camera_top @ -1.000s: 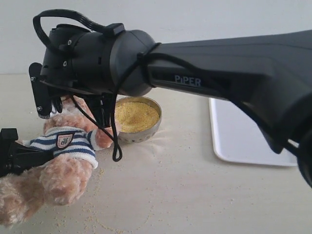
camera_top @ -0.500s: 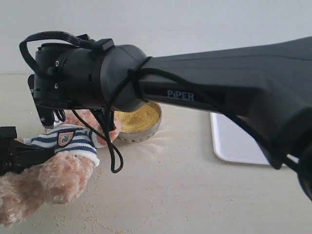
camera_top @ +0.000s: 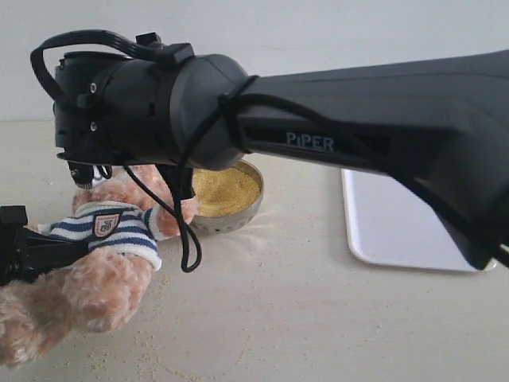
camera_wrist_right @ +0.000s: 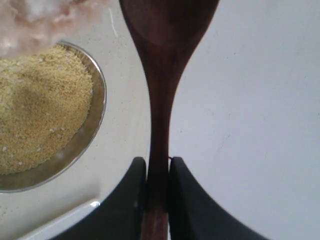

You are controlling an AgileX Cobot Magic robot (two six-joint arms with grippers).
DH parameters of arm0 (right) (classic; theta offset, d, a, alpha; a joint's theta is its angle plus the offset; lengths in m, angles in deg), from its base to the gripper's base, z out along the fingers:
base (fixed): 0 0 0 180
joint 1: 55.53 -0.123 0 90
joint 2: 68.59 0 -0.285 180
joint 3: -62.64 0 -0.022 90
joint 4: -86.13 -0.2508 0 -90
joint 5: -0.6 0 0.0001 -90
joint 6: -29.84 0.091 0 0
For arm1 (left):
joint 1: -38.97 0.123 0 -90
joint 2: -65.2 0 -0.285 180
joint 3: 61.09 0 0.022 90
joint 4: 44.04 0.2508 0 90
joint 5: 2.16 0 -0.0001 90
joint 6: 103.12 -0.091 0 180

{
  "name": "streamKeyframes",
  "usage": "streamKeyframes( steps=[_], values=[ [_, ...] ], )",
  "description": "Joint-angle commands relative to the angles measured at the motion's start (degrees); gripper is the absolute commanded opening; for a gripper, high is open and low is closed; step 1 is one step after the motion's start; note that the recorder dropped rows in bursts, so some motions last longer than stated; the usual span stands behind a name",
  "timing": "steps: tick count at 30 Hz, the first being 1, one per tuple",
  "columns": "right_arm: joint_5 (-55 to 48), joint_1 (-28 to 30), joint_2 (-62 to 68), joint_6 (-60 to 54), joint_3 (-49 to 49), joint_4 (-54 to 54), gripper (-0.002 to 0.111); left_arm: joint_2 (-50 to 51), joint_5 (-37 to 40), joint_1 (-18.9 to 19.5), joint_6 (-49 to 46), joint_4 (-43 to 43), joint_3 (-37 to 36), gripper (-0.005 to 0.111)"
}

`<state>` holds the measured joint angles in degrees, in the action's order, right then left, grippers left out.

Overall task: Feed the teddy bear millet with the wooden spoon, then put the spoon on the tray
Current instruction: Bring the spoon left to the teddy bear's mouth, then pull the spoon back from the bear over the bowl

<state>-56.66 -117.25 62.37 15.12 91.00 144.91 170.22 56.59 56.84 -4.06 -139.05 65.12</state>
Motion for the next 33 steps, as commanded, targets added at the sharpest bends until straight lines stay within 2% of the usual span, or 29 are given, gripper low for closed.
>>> streamKeyframes(
  steps=[1, 6, 11, 14, 18, 22, 29, 33],
  values=[
    [-2.3, 1.7, -2.8, 2.6, -0.4, 0.3, 0.000, 0.1, 1.5, -0.4, -1.5, -0.7, 0.3, 0.005],
    [-5.0, 7.4, -5.2, 0.8, -0.4, -6.6, 0.000, 0.1, 1.0, -0.1, -2.7, -2.0, 0.3, 0.005],
    [-9.4, 17.6, -5.9, -14.4, -0.3, -35.4, 0.000, 0.1, 1.0, -0.1, -4.5, -4.7, 0.3, 0.005],
    [-11.8, 21.8, -5.5, -16.7, -0.3, -42.6, 0.000, 0.1, 1.0, 0.3, -6.3, -4.9, 0.3, 0.005],
    [-11.9, 24.5, -5.1, -16.7, -0.3, -44.1, 0.000, -0.2, 0.5, 2.2, -7.3, -4.9, 0.3, 0.005],
    [-12.5, 24.5, -3.7, -16.7, 2.0, -44.2, 0.000, -1.0, 0.5, 4.2, -8.3, -4.9, 0.4, 0.005],
    [-12.7, 21.2, 2.9, -15.8, 10.7, -41.1, 0.000, -3.5, -4.9, 5.6, -8.7, -4.9, 0.6, 0.005],
    [-12.7, 19.1, 6.8, -14.0, 11.0, -32.0, 0.000, -5.4, -6.5, 5.6, -8.7, -4.9, 0.6, 0.005]
  ],
)
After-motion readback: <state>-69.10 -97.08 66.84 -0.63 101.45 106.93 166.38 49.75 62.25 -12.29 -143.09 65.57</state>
